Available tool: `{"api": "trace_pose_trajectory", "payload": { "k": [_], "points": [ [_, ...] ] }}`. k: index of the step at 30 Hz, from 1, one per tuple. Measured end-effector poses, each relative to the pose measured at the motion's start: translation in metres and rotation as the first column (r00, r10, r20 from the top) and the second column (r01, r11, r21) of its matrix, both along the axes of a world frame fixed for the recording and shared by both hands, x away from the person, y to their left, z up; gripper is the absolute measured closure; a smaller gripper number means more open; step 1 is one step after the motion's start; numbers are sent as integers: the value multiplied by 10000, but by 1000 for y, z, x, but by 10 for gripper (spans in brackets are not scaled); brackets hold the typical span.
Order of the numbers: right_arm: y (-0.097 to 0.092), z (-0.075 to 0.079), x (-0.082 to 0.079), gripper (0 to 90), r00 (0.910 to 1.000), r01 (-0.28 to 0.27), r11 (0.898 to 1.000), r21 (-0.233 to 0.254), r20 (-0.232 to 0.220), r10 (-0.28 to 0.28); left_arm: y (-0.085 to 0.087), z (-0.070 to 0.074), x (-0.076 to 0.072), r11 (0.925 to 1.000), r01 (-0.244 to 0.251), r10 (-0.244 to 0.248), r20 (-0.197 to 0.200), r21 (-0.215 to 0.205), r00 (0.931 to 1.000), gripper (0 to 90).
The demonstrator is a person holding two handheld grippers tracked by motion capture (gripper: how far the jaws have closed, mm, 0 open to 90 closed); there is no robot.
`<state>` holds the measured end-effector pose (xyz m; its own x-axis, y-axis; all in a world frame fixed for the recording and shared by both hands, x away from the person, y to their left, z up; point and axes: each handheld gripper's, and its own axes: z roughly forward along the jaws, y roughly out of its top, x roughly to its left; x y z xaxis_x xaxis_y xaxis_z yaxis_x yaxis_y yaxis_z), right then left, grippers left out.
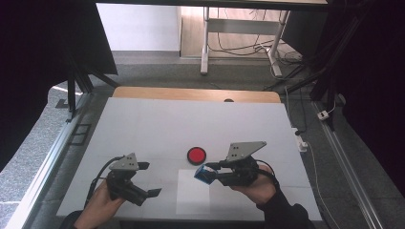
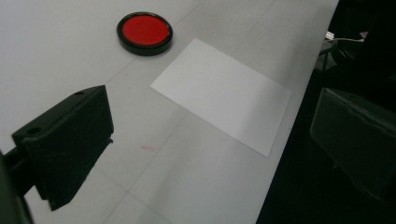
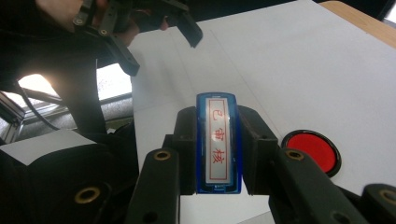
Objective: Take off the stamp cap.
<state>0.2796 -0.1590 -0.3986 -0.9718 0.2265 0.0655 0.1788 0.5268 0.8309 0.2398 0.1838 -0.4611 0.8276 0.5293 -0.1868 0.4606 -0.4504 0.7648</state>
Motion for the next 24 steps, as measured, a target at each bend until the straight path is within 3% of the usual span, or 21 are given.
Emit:
{"api": "trace_pose_trajectory", "payload": {
  "k": [7,17,24],
  "points": [
    [1,1,-3,714,9996,-136,9998,-130,238,139,-18,0,6,9988,495,-497,370,58,9981,0],
    [3,1,-4,713,9993,-366,9993,25,71,366,-42,4,14,9944,1053,-1057,483,98,9932,2],
    [6,1,-6,714,9980,-633,9980,80,1,633,-58,5,21,9829,1842,-1839,534,-10,9815,2]
  ]
}}
